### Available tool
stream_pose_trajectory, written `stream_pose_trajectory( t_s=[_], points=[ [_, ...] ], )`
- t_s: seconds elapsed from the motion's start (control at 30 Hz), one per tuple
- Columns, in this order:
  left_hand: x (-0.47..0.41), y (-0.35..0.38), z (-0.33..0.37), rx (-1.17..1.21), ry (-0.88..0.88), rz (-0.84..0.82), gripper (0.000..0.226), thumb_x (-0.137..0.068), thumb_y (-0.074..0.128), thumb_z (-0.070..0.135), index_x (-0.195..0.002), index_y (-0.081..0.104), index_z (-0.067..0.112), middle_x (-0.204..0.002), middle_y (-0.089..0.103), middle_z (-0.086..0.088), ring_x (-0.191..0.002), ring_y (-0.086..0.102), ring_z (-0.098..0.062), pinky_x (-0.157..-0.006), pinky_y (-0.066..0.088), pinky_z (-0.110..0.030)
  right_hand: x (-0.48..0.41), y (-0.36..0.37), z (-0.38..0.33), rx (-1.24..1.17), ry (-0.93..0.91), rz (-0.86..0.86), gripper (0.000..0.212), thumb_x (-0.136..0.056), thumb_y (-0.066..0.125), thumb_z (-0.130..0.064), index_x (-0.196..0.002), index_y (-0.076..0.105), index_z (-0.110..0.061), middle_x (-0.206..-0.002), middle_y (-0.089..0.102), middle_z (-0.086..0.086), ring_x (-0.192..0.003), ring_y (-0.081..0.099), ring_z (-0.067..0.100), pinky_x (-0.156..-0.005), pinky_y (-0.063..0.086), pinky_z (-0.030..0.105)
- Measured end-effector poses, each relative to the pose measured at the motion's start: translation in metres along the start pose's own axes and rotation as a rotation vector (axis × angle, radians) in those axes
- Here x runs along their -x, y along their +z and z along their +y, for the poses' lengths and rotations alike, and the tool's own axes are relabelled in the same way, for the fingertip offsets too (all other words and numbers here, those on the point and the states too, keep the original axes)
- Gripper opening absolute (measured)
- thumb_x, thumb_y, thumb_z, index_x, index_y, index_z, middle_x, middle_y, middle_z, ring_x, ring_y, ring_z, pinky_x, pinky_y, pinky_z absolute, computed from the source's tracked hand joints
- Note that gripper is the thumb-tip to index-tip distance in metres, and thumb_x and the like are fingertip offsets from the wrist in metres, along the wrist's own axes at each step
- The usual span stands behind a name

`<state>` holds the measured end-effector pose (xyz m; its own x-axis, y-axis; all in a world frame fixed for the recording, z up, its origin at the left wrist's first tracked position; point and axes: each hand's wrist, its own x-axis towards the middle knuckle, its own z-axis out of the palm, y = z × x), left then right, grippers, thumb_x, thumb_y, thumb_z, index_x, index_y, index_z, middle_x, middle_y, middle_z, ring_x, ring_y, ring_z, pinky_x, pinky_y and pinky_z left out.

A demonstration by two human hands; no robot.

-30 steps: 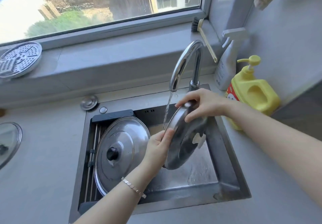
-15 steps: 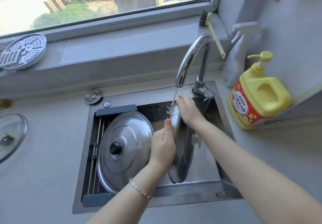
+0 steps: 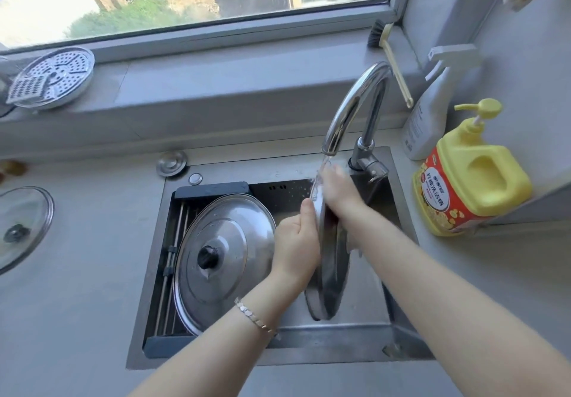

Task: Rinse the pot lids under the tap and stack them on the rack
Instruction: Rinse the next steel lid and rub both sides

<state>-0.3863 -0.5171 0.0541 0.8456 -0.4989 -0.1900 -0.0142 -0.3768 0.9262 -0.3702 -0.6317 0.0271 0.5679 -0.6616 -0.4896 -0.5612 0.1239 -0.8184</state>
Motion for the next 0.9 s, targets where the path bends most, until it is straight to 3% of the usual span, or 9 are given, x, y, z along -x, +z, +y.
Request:
stream_pose_trajectory(
  t_s=[0.07,0.13,0.23,0.3,0.4,0.53,0.63,0.73,0.9],
  points=[
    [0.01,-0.003,0.001,-0.021,0.064,-0.029,0.054,-0.1,0.035,0.027,-0.049,0.022,0.017,-0.044,0.023,0.006,-0.042,0.021,-0.008,-0.044,0.018,-0.021,-0.021,-0.014,0.004,-0.196,0.231,-0.003,0.034,-0.077,0.033,-0.039,-0.085,0.056,-0.015,-0.117,0.057,0.011,-0.118,0.051,0.032,-0.104,0.038,0.044],
    [0.006,-0.005,0.006,-0.006,0.019,0.006,0.054,-0.1,0.035,0.028,-0.049,0.023,0.018,-0.044,0.024,0.005,-0.043,0.022,-0.009,-0.045,0.021,-0.023,-0.017,-0.01,0.004,-0.189,0.201,0.023,0.027,-0.081,0.031,-0.039,-0.075,0.05,-0.021,-0.106,0.055,0.008,-0.112,0.053,0.03,-0.104,0.038,0.046],
    [-0.022,-0.01,0.014,0.059,-0.213,0.159,0.053,-0.1,0.034,0.031,-0.05,0.037,0.014,-0.05,0.039,0.0,-0.048,0.035,-0.013,-0.05,0.032,-0.029,0.018,0.021,-0.005,0.019,-0.11,-0.017,0.037,-0.096,0.027,-0.032,-0.117,0.052,-0.013,-0.13,0.048,0.01,-0.127,0.04,0.023,-0.113,0.024,0.04],
    [-0.04,-0.017,0.014,0.117,-0.285,0.229,0.053,-0.1,0.034,0.031,-0.053,0.049,0.012,-0.055,0.052,0.0,-0.052,0.046,-0.011,-0.047,0.04,-0.019,0.038,0.036,0.001,0.114,-0.339,-0.089,0.048,-0.1,0.029,-0.027,-0.144,0.028,-0.01,-0.154,0.023,0.004,-0.143,0.016,0.014,-0.116,0.008,0.029],
    [-0.044,-0.02,0.01,0.135,-0.295,0.237,0.051,-0.1,0.034,0.032,-0.058,0.051,0.008,-0.058,0.051,-0.004,-0.054,0.046,-0.016,-0.047,0.038,-0.02,0.022,0.028,0.009,0.122,-0.354,-0.157,0.053,-0.097,0.034,-0.04,-0.143,0.033,-0.015,-0.152,0.028,-0.001,-0.142,0.019,0.011,-0.113,0.011,0.027],
    [-0.034,-0.009,0.003,0.09,-0.274,0.216,0.046,-0.099,0.035,0.034,-0.06,0.04,0.009,-0.056,0.038,-0.002,-0.053,0.034,-0.016,-0.041,0.03,-0.018,-0.007,0.026,0.004,0.056,-0.102,-0.109,0.032,-0.099,0.025,-0.029,-0.102,0.053,-0.016,-0.123,0.049,0.011,-0.122,0.041,0.022,-0.104,0.026,0.037],
    [-0.047,-0.014,0.01,0.184,-0.383,0.324,0.046,-0.099,0.036,0.032,-0.061,0.044,0.006,-0.058,0.044,-0.002,-0.055,0.04,-0.018,-0.045,0.036,-0.019,0.016,0.037,0.005,0.228,-0.316,-0.07,0.044,-0.099,0.025,-0.028,-0.132,0.043,-0.006,-0.146,0.037,0.01,-0.139,0.026,0.023,-0.115,0.017,0.037],
    [-0.063,-0.025,0.01,0.27,-0.445,0.416,0.047,-0.097,0.037,0.032,-0.057,0.046,0.008,-0.06,0.051,-0.003,-0.059,0.048,-0.021,-0.055,0.039,-0.029,0.057,0.041,0.021,0.333,-0.622,-0.159,0.063,-0.091,0.016,-0.043,-0.148,0.02,-0.015,-0.157,0.015,-0.002,-0.145,0.008,0.008,-0.119,0.004,0.029],
    [-0.05,-0.024,0.011,0.258,-0.393,0.408,0.05,-0.098,0.034,0.036,-0.058,0.047,0.009,-0.061,0.051,-0.003,-0.065,0.048,-0.023,-0.063,0.041,-0.033,0.034,0.024,0.016,0.245,-0.402,-0.193,0.059,-0.095,0.03,-0.045,-0.147,0.024,-0.018,-0.156,0.018,-0.003,-0.144,0.011,0.007,-0.119,0.008,0.03]
  ],
)
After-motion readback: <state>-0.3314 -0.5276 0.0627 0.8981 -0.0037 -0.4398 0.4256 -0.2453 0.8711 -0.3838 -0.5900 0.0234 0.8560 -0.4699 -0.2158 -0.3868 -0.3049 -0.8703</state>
